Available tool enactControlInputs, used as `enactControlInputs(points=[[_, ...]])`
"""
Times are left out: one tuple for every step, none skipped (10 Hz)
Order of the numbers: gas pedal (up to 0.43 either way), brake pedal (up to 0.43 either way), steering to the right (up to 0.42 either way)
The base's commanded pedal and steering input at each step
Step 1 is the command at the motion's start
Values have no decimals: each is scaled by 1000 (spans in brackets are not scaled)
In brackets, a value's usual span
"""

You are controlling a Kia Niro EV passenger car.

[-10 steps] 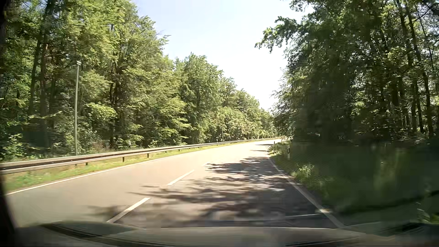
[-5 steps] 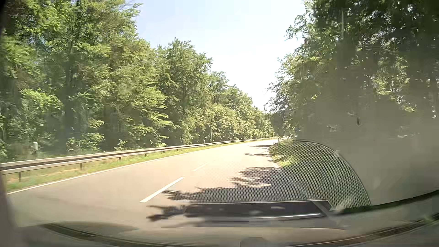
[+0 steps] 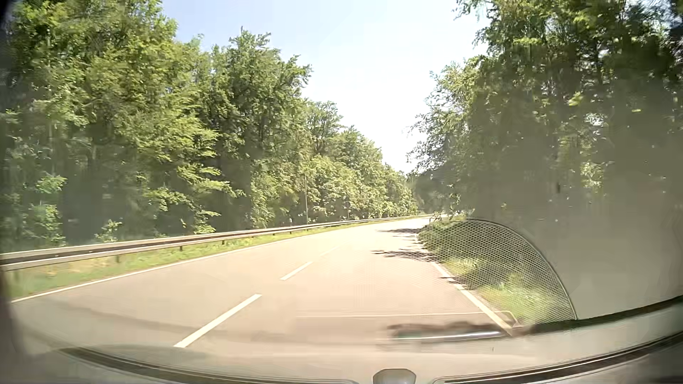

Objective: Follow the waypoints while adhering to traffic rules and regulations

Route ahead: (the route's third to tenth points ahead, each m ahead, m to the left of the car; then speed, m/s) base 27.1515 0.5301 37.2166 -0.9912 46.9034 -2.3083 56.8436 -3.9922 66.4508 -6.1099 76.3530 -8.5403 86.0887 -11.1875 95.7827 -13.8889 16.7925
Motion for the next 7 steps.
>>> enactControlInputs(points=[[47,30,18],[47,30,17],[47,30,17],[47,30,17],[47,30,17],[47,30,17],[47,30,17]])
